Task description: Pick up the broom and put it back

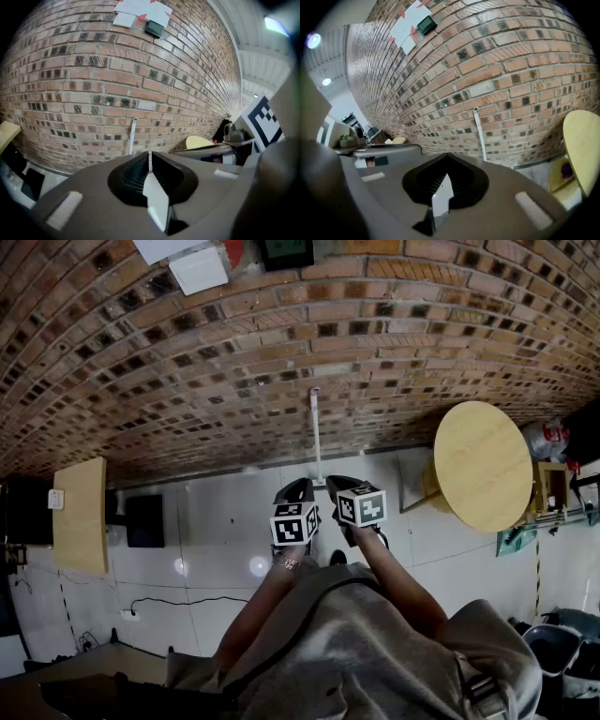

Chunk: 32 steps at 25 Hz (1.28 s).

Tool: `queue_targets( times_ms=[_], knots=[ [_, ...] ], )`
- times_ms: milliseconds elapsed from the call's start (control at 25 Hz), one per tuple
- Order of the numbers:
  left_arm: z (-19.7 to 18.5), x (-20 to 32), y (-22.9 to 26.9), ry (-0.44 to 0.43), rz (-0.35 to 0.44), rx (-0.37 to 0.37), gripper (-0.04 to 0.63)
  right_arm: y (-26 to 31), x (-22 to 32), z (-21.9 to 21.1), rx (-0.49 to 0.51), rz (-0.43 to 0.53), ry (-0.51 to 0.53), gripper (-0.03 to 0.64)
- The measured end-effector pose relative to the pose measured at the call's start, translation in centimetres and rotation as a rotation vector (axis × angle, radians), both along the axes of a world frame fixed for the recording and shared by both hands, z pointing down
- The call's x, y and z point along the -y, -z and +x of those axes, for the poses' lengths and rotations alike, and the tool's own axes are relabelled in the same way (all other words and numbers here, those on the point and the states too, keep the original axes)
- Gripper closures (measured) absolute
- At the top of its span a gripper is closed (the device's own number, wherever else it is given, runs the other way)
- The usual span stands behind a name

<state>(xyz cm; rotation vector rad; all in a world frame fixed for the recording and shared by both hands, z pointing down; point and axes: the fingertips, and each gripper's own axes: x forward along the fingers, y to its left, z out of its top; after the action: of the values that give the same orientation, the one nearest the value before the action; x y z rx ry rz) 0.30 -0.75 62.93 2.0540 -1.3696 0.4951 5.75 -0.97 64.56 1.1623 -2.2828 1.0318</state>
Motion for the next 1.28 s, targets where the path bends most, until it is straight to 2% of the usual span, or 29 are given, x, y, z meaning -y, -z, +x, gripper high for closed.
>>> queue_targets(
  times_ms=[160, 320, 440, 600, 680, 920, 1000, 1080, 1280],
  knots=[
    [-4.5, 7.7, 1.3, 0.083, 0.041, -0.037, 0.591, 0.0, 6.8, -2.8, -0.034, 0.060, 0.033, 0.617],
    [-6.6, 13.3, 3.2, 0.088, 0.081, -0.066, 0.591, -2.5, 13.7, -3.3, -0.105, 0.069, -0.025, 0.566],
    [-8.2, 15.2, 3.1, 0.093, 0.056, -0.093, 0.591, -6.0, 18.2, -3.9, -0.199, 0.036, -0.046, 0.545],
    [-9.8, 17.1, 2.6, 0.094, 0.036, -0.109, 0.591, -9.2, 24.0, -5.8, -0.281, 0.028, -0.021, 0.478],
    [-10.1, 17.5, 2.1, 0.093, 0.019, -0.113, 0.591, -11.2, 26.3, -6.0, -0.323, -0.011, -0.027, 0.468],
    [-11.3, 17.4, 1.2, 0.086, -0.022, -0.116, 0.591, -17.9, 30.4, -5.5, -0.443, -0.144, 0.000, 0.456],
    [-12.1, 17.6, 1.1, 0.099, -0.022, -0.106, 0.591, -19.0, 30.9, -5.4, -0.439, -0.177, 0.009, 0.474],
    [-13.1, 17.9, 0.7, 0.120, -0.030, -0.104, 0.592, -18.9, 31.0, -5.9, -0.415, -0.188, 0.024, 0.518],
    [-14.0, 18.9, -0.1, 0.144, -0.049, -0.105, 0.592, -16.8, 27.9, -6.1, -0.411, -0.149, 0.132, 0.518]
  ],
)
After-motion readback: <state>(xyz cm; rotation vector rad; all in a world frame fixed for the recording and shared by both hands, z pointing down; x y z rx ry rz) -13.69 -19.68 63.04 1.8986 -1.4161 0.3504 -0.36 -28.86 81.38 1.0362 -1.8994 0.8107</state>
